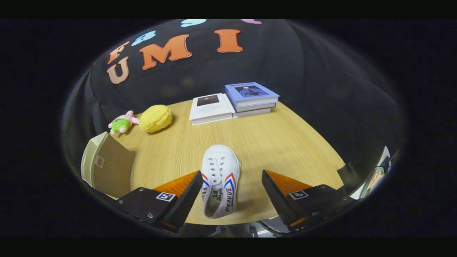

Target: Open the storage box then place both shoes into the box .Put the left shoe in first, then the right shoe, with the right side of both shoes facing outward in a uniform manner.

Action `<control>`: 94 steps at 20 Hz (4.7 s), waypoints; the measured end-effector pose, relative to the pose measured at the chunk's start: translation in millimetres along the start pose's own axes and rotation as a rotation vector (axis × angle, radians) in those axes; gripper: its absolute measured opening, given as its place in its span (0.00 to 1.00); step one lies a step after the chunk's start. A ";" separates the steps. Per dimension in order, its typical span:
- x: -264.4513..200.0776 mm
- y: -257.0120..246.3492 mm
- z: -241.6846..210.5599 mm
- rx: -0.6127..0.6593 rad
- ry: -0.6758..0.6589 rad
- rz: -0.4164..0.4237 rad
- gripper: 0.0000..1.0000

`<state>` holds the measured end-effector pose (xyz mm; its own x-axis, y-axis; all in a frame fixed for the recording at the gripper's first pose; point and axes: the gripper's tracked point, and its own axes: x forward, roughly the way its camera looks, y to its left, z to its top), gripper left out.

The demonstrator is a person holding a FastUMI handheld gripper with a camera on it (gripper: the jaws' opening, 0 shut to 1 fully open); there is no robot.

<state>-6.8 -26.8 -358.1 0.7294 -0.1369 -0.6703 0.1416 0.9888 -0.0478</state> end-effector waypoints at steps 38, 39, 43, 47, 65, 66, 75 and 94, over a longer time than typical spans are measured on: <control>-55.8 159.9 79.1 0.096 -0.068 0.156 0.00; -61.6 174.7 82.2 0.104 -0.075 0.166 0.00; -79.8 228.9 84.6 0.092 -0.111 0.189 0.00; -92.3 289.8 73.5 0.086 -0.099 0.239 0.00; -58.6 367.9 -22.1 -0.133 0.052 0.167 0.07; -55.8 367.9 -24.9 -0.161 0.065 0.159 0.13; -83.7 372.2 28.6 -0.168 -0.054 0.257 0.86; -183.9 242.1 227.2 -0.107 -0.498 0.164 0.97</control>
<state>45.4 224.1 -78.2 0.9691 0.0335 -0.2442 -0.0509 0.9966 -0.0652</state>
